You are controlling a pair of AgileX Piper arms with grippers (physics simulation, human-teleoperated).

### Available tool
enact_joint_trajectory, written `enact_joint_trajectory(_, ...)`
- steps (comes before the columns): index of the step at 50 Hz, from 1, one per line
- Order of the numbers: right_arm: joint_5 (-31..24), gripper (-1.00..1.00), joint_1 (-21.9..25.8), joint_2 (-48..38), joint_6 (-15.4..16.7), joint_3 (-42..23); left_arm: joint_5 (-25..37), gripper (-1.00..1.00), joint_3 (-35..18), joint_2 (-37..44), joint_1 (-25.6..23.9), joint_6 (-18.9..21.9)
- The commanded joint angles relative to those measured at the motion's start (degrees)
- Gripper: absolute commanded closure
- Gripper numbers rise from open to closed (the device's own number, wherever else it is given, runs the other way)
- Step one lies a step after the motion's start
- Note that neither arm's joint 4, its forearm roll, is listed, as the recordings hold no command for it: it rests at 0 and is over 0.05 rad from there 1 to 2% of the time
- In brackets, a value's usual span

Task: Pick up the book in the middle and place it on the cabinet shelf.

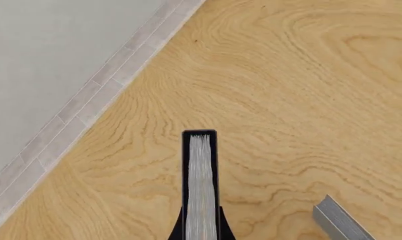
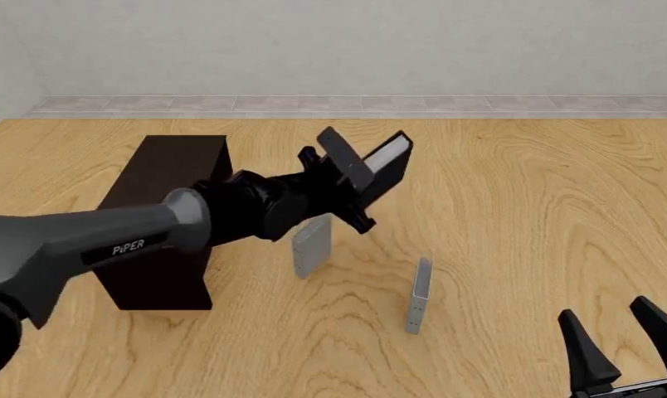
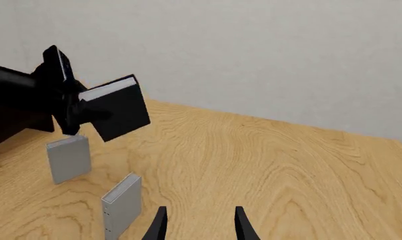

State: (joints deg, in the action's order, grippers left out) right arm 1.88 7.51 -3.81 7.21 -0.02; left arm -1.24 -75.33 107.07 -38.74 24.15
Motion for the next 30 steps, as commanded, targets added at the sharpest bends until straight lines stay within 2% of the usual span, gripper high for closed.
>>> enact_joint_trajectory(1,0.06,-1.00,0.14,-0.10,0.04,0.00,-7.99,1.00,8.65,-9.12,-3.44,0.64)
enact_joint_trajectory(3,0.13,-1.00,0.20,-0.21,0.04,0.00,-8.50,1.00,9.62,-10.80,-3.54,-0.45)
enact_joint_trajectory(8,0.19,-1.00,0.24,-0.31,0.05,0.00,-9.57,1.00,11.89,-13.20,-3.61,0.20)
enact_joint_trajectory(9,0.21,-1.00,0.25,-0.35,0.06,0.00,-11.04,1.00,13.43,-14.22,-3.41,2.93)
enact_joint_trajectory(11,0.21,-1.00,0.25,-0.33,0.01,0.00,-11.24,1.00,13.89,-14.84,-3.43,3.13)
enact_joint_trajectory(14,0.11,-1.00,0.28,-0.16,0.03,0.00,-13.24,1.00,16.52,-17.10,-2.61,7.35)
enact_joint_trajectory(17,0.08,-1.00,0.28,-0.11,0.03,0.00,-13.38,1.00,17.78,-18.73,-2.55,8.98)
enact_joint_trajectory(20,0.15,-1.00,0.55,-0.21,0.22,0.00,-13.00,1.00,18.43,-20.54,-1.91,8.96)
enact_joint_trajectory(23,0.12,-1.00,0.60,-0.15,0.25,0.00,-15.42,1.00,21.15,-21.55,-2.11,13.76)
enact_joint_trajectory(25,0.05,-1.00,0.53,-0.02,0.19,0.00,-16.13,1.00,22.19,-22.57,-1.59,15.55)
enact_joint_trajectory(29,0.00,-1.00,0.60,0.07,0.21,0.00,-13.80,1.00,21.13,-24.75,-0.70,14.30)
enact_joint_trajectory(30,-0.03,-1.00,0.61,0.12,0.22,0.00,-14.60,1.00,21.77,-25.39,0.04,16.20)
